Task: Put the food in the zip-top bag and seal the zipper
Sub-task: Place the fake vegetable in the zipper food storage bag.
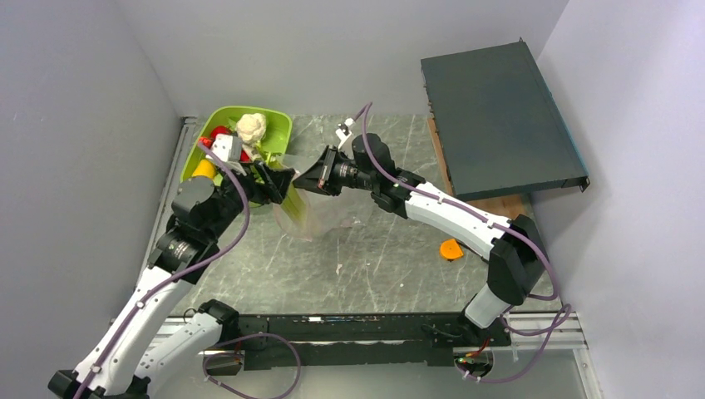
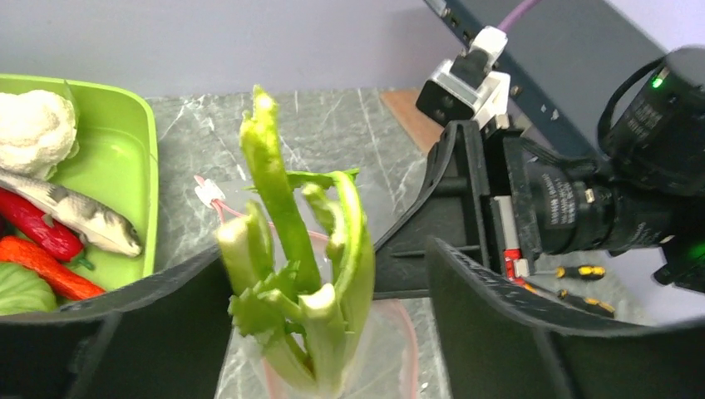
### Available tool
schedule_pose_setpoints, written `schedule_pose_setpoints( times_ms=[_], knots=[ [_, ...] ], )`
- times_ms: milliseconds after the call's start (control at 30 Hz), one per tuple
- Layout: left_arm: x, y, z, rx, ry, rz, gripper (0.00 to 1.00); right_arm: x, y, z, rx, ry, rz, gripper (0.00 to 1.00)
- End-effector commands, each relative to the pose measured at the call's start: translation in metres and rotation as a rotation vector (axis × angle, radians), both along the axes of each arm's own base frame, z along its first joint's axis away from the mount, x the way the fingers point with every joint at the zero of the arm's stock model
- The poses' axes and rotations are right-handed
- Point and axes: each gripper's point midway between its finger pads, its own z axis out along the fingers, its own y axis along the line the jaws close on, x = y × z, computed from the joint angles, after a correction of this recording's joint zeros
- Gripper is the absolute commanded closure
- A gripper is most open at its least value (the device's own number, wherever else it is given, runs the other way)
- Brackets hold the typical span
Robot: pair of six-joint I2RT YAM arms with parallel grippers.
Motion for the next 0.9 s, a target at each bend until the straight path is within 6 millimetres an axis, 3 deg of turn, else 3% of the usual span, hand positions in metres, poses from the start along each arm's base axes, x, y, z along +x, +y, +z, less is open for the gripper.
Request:
schedule_pose_setpoints(
  times_ms=[0,200,267,500,633,733,867],
  knots=[
    [-0.002,-0.004,0.032,0.006,-0.108,-0.034,0.31,-0.005,0.000,0.050,0.113,-0.054,-0.002,1.00],
    [-0.015,-0.017,0.074,0.044,-0.322,-0.142,0.92,-0.007,0.009,0.045,0.184,0.140,0.007,1.00],
    [-0.023,-0.018,0.088,0.028,-0.401,-0.162,1.00,-0.005,0.010,0.046,0.200,0.178,-0.001,1.00],
    [-0.064,0.000,0.124,-0.073,-0.662,-0.145,1.00,0.007,0.005,0.058,0.283,0.243,-0.039,1.00],
    [-0.081,0.011,0.133,-0.141,-0.774,-0.120,1.00,0.010,0.009,0.069,0.342,0.275,-0.020,1.00],
    [-0.086,0.014,0.130,-0.160,-0.809,-0.112,1.00,0.012,0.011,0.076,0.378,0.297,-0.010,1.00],
    [-0.079,0.005,0.095,-0.136,-0.755,-0.145,1.00,0.016,0.012,0.093,0.437,0.310,-0.011,1.00]
  ],
)
